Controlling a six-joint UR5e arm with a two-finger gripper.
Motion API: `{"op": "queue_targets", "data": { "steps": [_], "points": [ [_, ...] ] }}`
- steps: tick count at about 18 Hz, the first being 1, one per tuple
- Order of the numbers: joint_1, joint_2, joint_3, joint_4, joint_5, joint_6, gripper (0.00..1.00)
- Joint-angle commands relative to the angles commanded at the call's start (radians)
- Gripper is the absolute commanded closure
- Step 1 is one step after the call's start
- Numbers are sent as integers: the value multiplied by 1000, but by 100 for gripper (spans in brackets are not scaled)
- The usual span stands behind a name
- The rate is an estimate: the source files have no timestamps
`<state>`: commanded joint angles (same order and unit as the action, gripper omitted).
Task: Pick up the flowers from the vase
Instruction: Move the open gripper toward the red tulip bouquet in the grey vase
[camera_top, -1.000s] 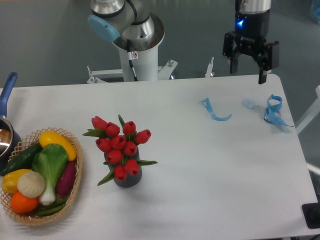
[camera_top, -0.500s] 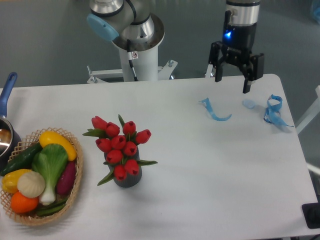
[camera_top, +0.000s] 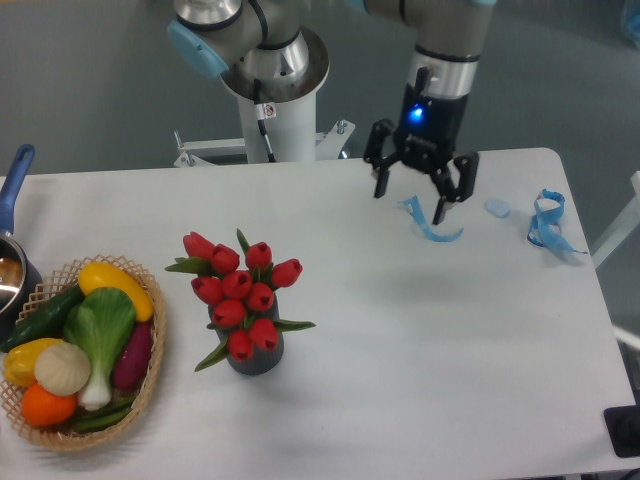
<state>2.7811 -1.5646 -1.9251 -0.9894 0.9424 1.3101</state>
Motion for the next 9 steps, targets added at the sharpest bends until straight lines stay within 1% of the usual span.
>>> {"op": "queue_targets", "data": {
  "steps": [3, 5, 7, 9],
  "points": [
    [-2, -5, -25, 0, -147, -18, 0],
    [-2, -9, -35, 2, -215, -20, 0],
    [-12, -11, -38, 3, -241, -20, 0],
    [-52, -34, -37, 3, -244, -15, 0]
  ]
}}
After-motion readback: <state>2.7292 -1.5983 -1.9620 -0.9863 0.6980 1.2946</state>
